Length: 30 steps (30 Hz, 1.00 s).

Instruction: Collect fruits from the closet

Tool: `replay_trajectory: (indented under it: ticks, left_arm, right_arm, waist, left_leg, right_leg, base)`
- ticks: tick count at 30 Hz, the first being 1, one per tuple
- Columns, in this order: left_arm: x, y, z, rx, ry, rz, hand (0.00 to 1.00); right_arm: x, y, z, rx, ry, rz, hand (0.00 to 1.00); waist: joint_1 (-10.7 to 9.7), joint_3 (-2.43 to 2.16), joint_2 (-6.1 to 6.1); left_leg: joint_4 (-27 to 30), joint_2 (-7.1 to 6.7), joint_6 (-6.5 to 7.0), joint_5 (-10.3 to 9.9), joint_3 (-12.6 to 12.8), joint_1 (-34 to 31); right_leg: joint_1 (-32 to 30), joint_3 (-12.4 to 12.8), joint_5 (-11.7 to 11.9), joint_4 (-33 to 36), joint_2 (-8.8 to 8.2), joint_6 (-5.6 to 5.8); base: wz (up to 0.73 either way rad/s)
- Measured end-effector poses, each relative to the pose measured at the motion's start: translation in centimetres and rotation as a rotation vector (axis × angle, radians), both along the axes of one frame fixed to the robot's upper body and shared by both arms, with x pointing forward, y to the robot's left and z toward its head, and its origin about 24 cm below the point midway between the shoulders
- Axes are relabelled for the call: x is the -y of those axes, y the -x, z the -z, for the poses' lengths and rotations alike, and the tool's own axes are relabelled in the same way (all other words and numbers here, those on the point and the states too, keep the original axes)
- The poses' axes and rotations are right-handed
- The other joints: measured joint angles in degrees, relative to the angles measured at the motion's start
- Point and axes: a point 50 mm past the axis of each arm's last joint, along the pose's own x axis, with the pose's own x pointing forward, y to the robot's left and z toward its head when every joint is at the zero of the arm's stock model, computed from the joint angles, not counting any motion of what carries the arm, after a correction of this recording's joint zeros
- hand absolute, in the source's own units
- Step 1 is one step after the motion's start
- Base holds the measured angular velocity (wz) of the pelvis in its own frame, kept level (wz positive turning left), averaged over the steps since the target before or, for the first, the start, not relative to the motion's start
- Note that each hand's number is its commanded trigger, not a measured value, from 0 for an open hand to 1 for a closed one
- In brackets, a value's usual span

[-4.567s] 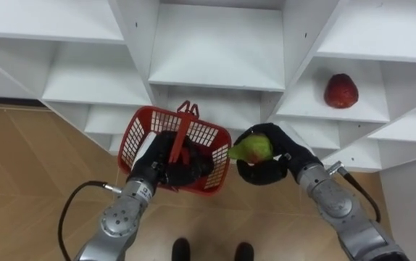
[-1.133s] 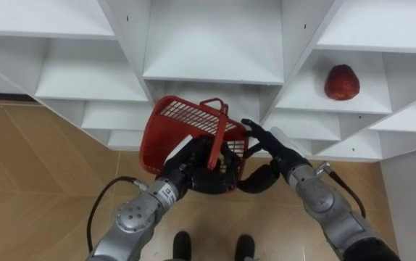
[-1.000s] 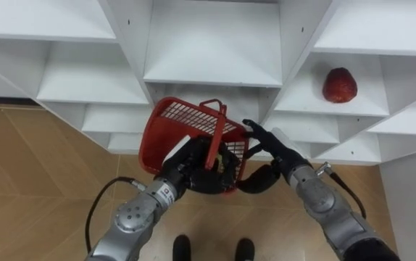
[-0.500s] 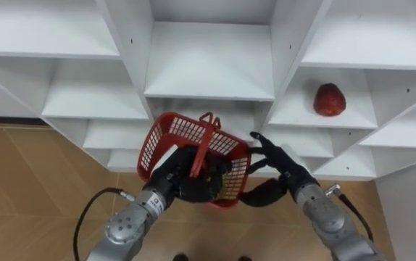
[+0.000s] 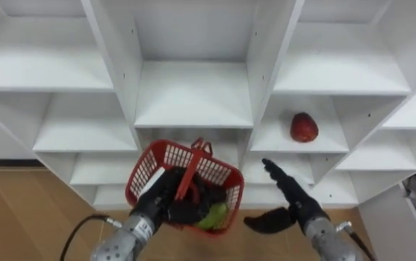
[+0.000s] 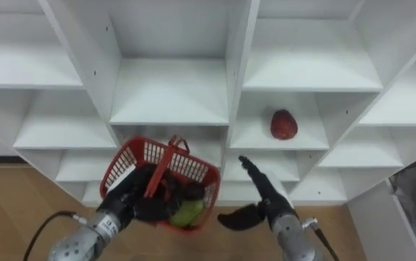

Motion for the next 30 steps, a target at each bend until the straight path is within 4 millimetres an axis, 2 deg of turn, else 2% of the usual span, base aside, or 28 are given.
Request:
replay_trajectory:
  ticks: [7,14,22,30]
  left_arm:
    - [-1.1,0.5,-0.5,0.025,0.000,-0.086,1.00]
    - [-1.6,0.8,-0.4,0.020,-0.009,-0.122,1.00]
    - [-2.1,0.8,-0.5,0.025,-0.015,-0.150,1.00]
    - [-2.1,0.9,-0.4,0.023,-0.015,-0.143,1.00]
  right_arm:
    - [1.4,0.0,-0.9,0.070,0.031,0.117,0.00]
    - [2.3,-0.4,-2.1,0.154,0.056,0.202,0.00]
    - [3.2,-0.9,-3.3,0.208,0.028,0.259,0.00]
    - [3.3,-1.0,-3.4,0.210,0.015,0.267,0.00]
  waist:
    - [-1.2,0.14,-0.19]
    - [-1.0,0.47,-0.56]
    - [-1.1,0.62,-0.82]
    - [-0.9,0.72,-1.03]
  left_leg:
    - [-0.3,0.01,-0.09,-0.8,0.0,2.1]
    - [-0.4,0.00,-0.12,-1.5,0.2,3.7]
    - [-0.5,0.01,-0.16,-1.8,0.2,5.3]
    - [-0.6,0.02,-0.20,-2.1,0.2,6.8]
  right_leg:
    - [2.2,0.8,-0.5,-0.1,0.30,0.12]
    - [3.7,0.9,-1.1,-0.1,0.33,0.15]
    - [5.2,1.0,-1.5,-0.2,0.34,0.24]
    - [6.3,1.0,-1.8,-0.1,0.37,0.31]
  base:
    - [0.00]
    - [0.00]
    - [0.00]
    - [0.00]
